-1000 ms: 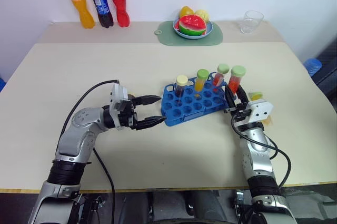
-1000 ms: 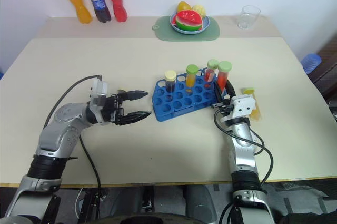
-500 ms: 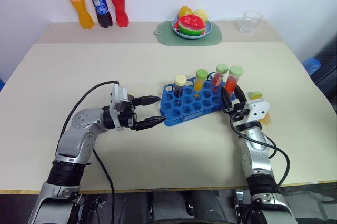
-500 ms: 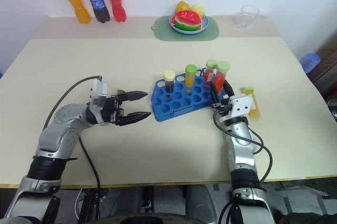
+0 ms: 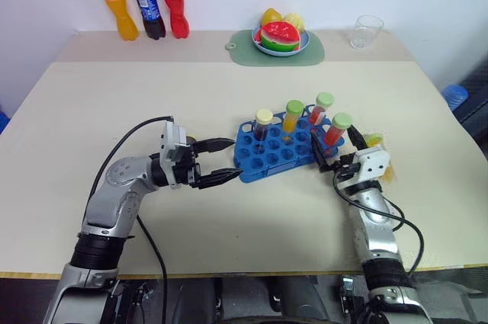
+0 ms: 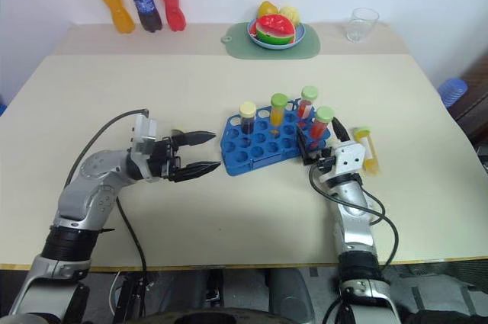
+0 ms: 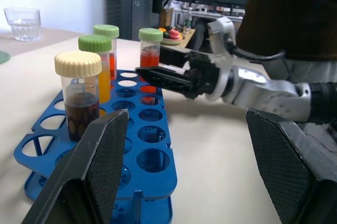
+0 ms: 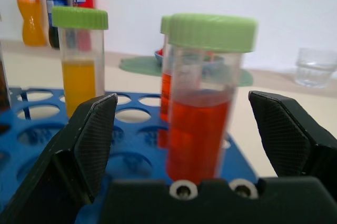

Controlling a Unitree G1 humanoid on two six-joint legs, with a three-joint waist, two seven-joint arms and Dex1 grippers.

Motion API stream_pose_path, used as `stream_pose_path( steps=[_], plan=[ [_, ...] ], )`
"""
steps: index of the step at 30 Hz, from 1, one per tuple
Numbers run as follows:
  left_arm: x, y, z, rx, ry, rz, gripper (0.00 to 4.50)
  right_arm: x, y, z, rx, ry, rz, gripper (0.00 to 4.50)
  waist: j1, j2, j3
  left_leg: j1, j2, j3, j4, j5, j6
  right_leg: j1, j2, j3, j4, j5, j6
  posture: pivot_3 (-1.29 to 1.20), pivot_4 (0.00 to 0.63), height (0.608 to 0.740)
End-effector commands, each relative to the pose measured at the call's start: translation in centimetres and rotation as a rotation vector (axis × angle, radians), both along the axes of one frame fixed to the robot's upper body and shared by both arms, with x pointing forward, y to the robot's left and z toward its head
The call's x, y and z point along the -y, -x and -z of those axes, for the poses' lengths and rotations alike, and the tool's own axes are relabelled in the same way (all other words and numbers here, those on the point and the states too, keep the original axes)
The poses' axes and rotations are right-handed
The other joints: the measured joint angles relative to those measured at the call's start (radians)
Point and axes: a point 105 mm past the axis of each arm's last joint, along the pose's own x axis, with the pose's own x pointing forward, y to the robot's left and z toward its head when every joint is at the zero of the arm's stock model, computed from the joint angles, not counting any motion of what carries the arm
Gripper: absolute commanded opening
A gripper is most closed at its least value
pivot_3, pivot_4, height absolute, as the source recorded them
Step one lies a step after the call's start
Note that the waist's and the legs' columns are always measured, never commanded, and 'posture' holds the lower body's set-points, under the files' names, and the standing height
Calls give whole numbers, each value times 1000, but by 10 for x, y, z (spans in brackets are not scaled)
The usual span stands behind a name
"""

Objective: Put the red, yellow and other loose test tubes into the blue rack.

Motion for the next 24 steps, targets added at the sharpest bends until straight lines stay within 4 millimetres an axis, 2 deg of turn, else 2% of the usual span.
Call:
stream_pose_path(
  steps=[1, 6, 9, 12, 15, 18, 24],
  plan=[
    [2, 1, -8, 34, 18, 9, 3661, 4, 20, -14, 1, 116, -24, 4412, 1, 0, 0, 0, 0, 0, 0, 0, 0, 0, 0, 0, 0, 0, 0, 0, 150, 740],
    [8, 0, -6, 31, 28, 34, 3661, 15, 52, -25, -111, 205, -69, 4412, 0, 0, 0, 0, 0, 0, 0, 0, 0, 0, 0, 0, 0, 0, 0, 0, 150, 740],
    [12, 0, -4, 35, 19, 61, 3661, 34, 56, -38, -229, 161, -26, 4412, -3, 0, 0, 0, 0, 0, 0, 0, 0, 0, -1, 0, 0, 0, 0, 0, 150, 740],
    [15, 0, 0, 43, 2, 84, 3661, 57, 51, -51, -349, 113, 30, 4412, 1, 0, 0, 0, 0, 0, 1, 0, 0, 0, -1, 0, 0, 0, 0, 0, 150, 740],
    [19, -1, 2, 48, 2, 104, 3661, 96, 33, -54, -556, 89, 149, 4412, -1, 0, 0, 0, 0, 0, 1, 0, 0, -1, -1, 1, -1, 0, -1, 0, 150, 740],
    [23, -2, 2, 49, 9, 116, 3661, 115, 19, -56, -724, 23, 196, 4412, 0, 0, 0, 0, -1, 0, 0, 0, 1, -1, -1, 0, -2, 0, -1, 0, 150, 740],
    [25, -1, 4, 47, 14, 128, 3661, 120, -5, -56, -970, -20, 144, 4412, -1, 0, 0, -4, -1, -1, 0, -1, 2, -3, 0, 0, -3, 0, -1, 0, 150, 740]
  ],
)
